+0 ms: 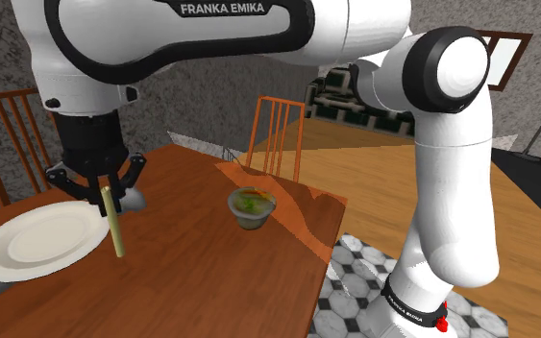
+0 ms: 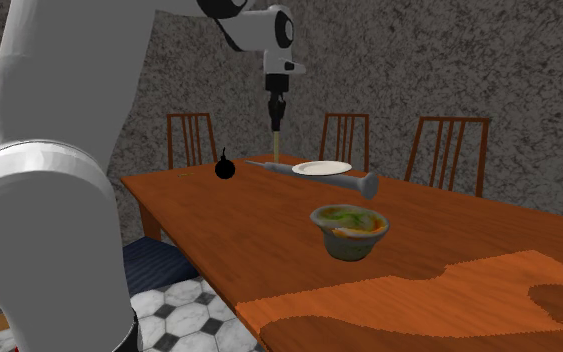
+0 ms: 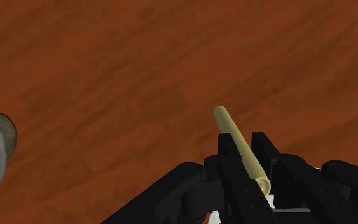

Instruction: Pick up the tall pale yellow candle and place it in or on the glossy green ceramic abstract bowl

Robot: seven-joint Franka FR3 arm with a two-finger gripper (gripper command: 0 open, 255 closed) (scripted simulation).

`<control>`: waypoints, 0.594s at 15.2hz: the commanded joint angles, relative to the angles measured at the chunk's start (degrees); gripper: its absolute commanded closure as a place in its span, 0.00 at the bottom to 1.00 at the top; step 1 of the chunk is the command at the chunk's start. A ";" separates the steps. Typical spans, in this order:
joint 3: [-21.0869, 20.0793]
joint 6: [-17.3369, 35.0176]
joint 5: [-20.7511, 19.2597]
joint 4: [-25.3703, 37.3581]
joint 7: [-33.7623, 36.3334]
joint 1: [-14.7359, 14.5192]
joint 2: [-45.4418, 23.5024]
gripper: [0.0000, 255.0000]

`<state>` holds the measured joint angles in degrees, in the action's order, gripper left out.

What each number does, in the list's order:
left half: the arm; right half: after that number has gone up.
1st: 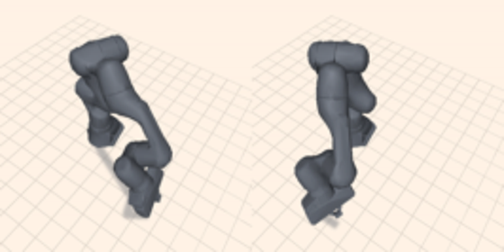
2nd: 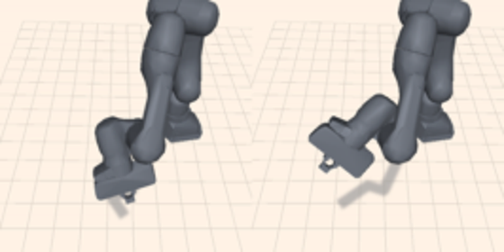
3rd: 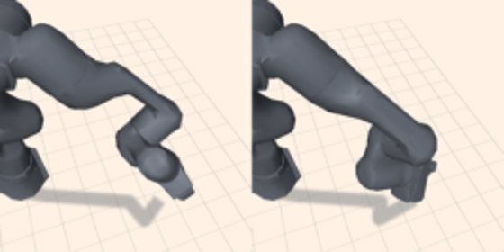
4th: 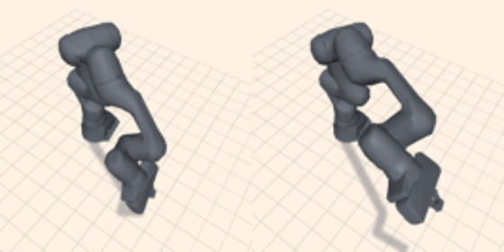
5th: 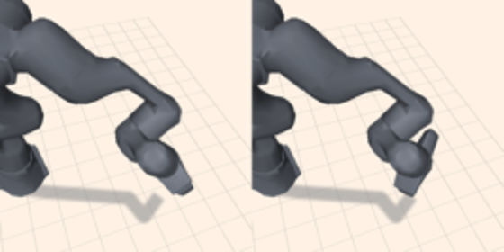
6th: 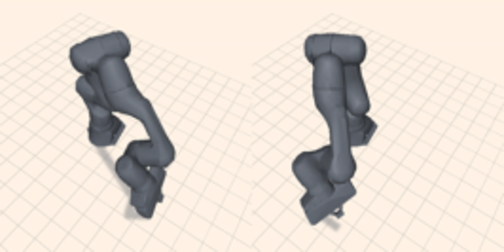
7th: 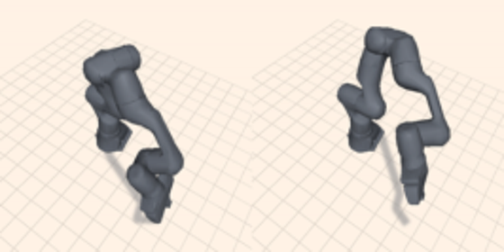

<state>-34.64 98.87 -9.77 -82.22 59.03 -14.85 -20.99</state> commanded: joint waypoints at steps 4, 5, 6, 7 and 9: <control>-0.17 -3.99 0.01 4.08 0.04 -0.57 -0.07 1.00; -0.17 -4.05 0.01 4.14 0.03 -0.58 -0.07 1.00; -0.15 -3.41 1.13 1.68 -1.30 1.08 2.00 1.00; -0.08 -2.84 2.24 -0.62 -2.71 2.68 4.02 1.00; 0.28 -1.96 4.43 -4.80 -5.69 5.61 7.91 1.00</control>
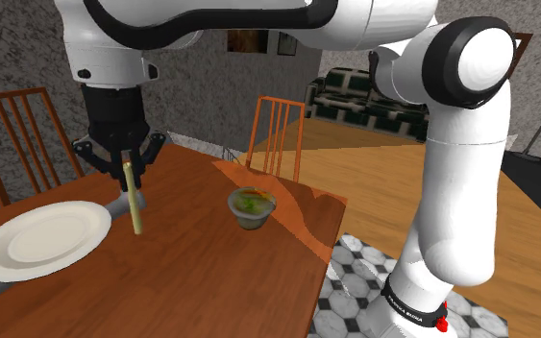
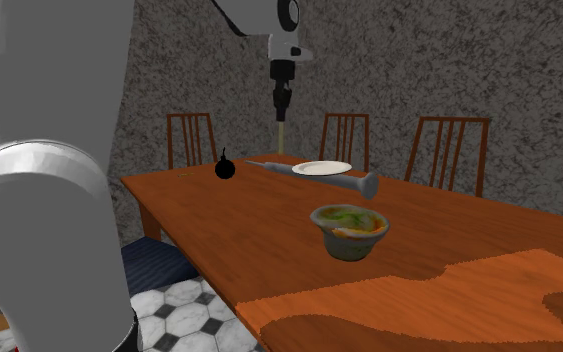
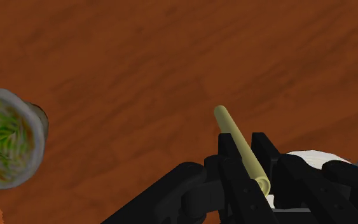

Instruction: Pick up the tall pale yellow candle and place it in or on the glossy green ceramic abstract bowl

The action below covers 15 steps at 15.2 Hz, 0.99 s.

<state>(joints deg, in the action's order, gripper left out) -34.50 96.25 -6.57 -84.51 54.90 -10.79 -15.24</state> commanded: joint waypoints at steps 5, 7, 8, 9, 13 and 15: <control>2.33 1.70 6.13 -10.92 -9.67 7.44 10.87 1.00; 3.66 1.73 7.72 -13.61 -13.00 9.25 13.90 1.00; 4.41 1.68 8.41 -14.82 -14.66 10.06 15.31 1.00; 5.18 1.60 9.03 -15.95 -16.30 10.83 16.64 1.00; 8.55 0.99 10.82 -19.72 -22.73 13.51 21.25 1.00; 10.31 0.56 11.33 -21.17 -25.84 14.74 23.11 1.00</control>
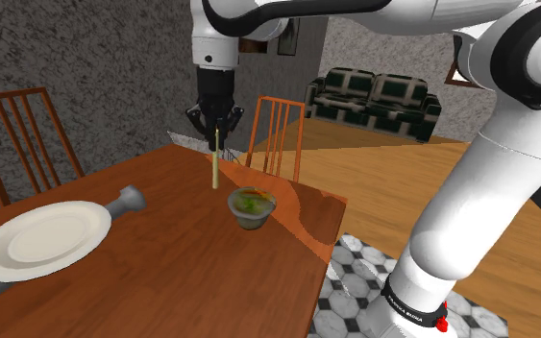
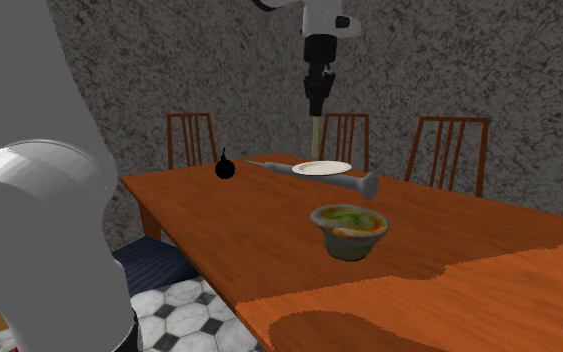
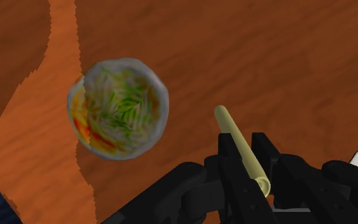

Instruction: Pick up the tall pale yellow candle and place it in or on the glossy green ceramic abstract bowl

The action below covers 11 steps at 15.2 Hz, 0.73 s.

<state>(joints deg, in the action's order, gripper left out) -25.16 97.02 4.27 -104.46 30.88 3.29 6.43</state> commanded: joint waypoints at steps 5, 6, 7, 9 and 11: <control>5.52 -1.44 0.82 -3.66 -9.29 3.45 4.89 1.00; 6.43 -1.70 0.75 -3.95 -10.74 4.00 5.38 1.00; 7.33 -1.97 0.65 -4.17 -12.18 4.57 5.80 1.00; 9.13 -2.50 0.36 -4.43 -15.02 5.68 6.45 1.00; 10.13 -2.03 0.18 -5.32 -16.65 6.28 6.79 1.00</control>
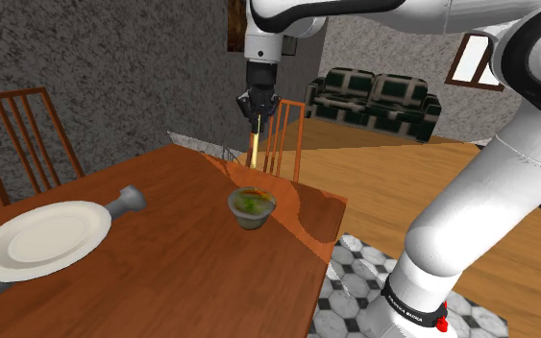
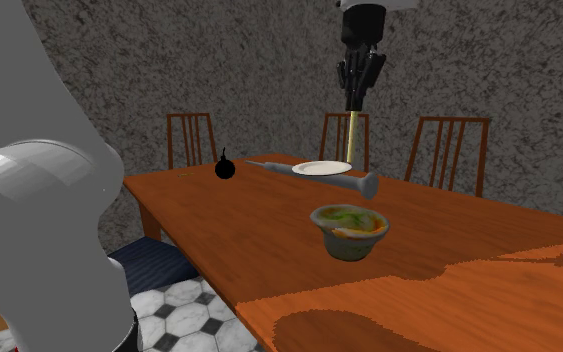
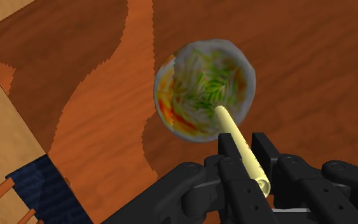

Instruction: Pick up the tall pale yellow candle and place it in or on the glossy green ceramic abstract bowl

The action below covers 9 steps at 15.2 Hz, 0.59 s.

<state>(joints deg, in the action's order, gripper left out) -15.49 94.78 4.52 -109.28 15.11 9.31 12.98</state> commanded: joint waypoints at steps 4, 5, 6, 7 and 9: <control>0.39 3.30 0.04 -3.82 -1.00 0.20 0.48 1.00; 0.36 4.07 0.07 -4.61 -1.02 0.18 0.50 1.00; 0.34 4.84 0.09 -5.40 -1.04 0.16 0.51 1.00; 0.31 5.61 0.11 -6.17 -1.06 0.15 0.52 1.00; 0.25 7.15 0.14 -7.67 -1.10 0.11 0.48 1.00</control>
<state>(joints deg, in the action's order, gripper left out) -15.26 100.96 4.61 -115.86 14.11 9.43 13.32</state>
